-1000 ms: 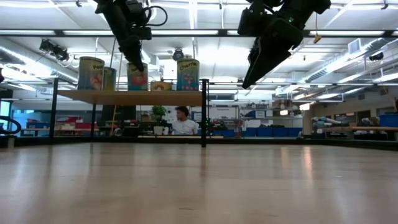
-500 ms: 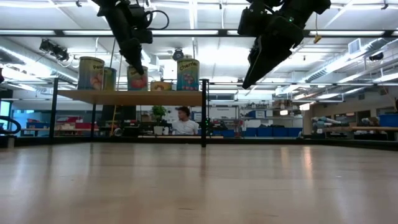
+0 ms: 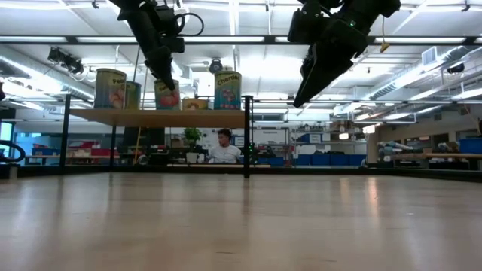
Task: Pick and place cans onto a shelf
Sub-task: Put the right canned tomatoes on the shelf
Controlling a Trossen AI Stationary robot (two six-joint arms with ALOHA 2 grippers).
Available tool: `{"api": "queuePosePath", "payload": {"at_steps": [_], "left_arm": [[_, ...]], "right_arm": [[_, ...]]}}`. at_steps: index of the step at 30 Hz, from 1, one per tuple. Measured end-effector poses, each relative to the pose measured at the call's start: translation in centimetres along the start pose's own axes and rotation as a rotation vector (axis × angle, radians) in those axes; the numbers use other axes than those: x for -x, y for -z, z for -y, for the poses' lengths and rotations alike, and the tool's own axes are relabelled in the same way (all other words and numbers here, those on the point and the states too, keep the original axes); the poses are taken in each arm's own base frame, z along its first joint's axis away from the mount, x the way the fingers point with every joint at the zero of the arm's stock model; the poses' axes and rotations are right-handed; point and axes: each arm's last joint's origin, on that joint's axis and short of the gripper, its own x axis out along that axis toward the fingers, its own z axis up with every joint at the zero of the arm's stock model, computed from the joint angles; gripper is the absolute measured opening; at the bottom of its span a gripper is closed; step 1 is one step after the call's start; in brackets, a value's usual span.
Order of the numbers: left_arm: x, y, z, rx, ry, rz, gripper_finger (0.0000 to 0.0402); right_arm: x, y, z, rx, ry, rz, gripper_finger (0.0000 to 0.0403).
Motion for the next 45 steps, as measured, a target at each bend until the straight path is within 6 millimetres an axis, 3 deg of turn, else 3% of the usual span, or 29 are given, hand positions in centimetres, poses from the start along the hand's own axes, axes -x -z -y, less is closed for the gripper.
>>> {"api": "queuePosePath", "payload": {"at_steps": [26,34,45], "left_arm": [[0.02,-0.10,-0.19,-0.071,-0.057,-0.015,0.0352],[0.02,-0.18,-0.14,-0.035,-0.023,0.014,0.0324],[0.05,-0.13,-0.42,-0.010,-0.064,0.001,0.0391]], "right_arm": [[-0.01,-0.09,0.01,0.006,0.000,0.009,0.0350],[-0.01,-0.17,0.01,0.032,0.001,0.017,0.0350],[-0.01,-0.20,0.02,0.023,0.001,0.020,0.0350]]}}
